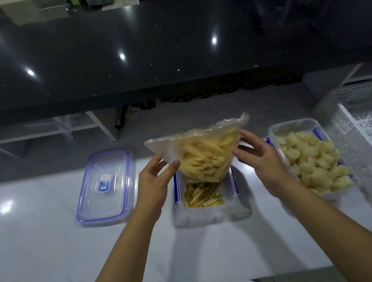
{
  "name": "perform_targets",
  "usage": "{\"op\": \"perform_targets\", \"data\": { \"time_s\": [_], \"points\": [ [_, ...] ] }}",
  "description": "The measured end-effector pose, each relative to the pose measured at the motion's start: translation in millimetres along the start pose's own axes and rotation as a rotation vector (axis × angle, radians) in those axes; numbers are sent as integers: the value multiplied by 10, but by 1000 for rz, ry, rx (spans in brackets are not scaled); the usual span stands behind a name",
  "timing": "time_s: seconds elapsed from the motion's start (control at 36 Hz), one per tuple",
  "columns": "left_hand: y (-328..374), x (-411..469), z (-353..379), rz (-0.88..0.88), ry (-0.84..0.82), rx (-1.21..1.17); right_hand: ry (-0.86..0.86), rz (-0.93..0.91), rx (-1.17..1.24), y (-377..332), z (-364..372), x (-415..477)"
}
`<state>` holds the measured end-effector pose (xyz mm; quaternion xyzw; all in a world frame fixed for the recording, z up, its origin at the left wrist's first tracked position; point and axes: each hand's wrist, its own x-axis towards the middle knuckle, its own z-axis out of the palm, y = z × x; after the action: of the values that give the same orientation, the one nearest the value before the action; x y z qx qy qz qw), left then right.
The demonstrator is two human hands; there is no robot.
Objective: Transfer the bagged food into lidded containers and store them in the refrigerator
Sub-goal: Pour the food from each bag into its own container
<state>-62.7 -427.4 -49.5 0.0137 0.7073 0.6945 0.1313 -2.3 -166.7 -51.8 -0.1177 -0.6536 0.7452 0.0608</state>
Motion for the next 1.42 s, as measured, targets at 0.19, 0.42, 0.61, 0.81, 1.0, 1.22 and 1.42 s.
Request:
{"op": "perform_targets", "data": {
  "time_s": [0.19,0.42,0.61,0.81,1.0,1.22,1.42],
  "points": [
    [288,177,91,58,107,-58,180,-59,20,-317,184,264],
    [280,168,65,9,54,-136,164,25,71,-306,170,240],
    [139,153,107,-23,21,-23,145,60,-14,-151,173,87],
    [191,298,133,-87,37,-13,231,16,28,-212,238,113],
    [230,407,182,3,-102,100,376,52,150,-214,97,81],
    [258,445,291,-5,-67,6,474,48,181,-253,-109,40],
    [314,443,324,40,-81,-51,416,65,143,-306,-82,-44]
  ]
}}
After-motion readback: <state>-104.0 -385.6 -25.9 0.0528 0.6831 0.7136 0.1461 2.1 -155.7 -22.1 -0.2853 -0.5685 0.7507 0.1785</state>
